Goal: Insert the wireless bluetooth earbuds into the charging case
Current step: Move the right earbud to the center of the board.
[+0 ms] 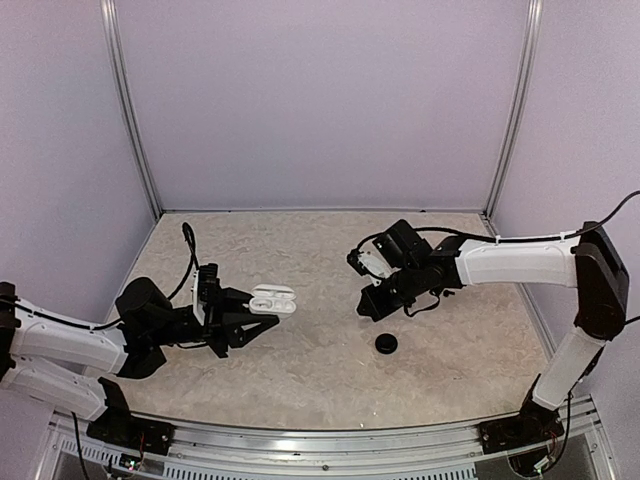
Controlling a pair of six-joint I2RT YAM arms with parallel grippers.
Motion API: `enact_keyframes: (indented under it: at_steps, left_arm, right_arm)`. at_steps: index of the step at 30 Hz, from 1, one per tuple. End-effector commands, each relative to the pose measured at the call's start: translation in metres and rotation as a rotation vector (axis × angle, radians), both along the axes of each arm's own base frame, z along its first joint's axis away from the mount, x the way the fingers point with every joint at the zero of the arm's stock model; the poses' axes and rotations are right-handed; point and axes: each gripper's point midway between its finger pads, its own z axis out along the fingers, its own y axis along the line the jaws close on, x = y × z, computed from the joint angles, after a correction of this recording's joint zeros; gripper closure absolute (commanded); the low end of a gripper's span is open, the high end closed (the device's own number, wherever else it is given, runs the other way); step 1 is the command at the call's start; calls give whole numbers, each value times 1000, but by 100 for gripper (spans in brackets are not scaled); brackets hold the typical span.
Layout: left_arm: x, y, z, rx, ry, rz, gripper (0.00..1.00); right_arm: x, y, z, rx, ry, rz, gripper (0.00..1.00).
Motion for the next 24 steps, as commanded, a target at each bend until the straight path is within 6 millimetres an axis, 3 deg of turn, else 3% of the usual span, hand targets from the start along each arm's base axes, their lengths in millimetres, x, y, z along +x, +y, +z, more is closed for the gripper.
enact_keyframes:
  at_steps: [1,7,17,24]
  left_arm:
    - [1,7,11,-44,-22,23,100]
    - [1,9,10,-42,-24,25,100]
    - [2,10,9,-41,-27,29,100]
    - [2,9,9,-41,-25,27,100]
  right_arm:
    - [23,-11,-41,-147,-17,-92,97]
    - [32,-6,-64,-192,-9,-101,96]
    - [31,-6,-69,-209,-3,-66,84]
    - [28,-9,-70,-222,-1,-59,92]
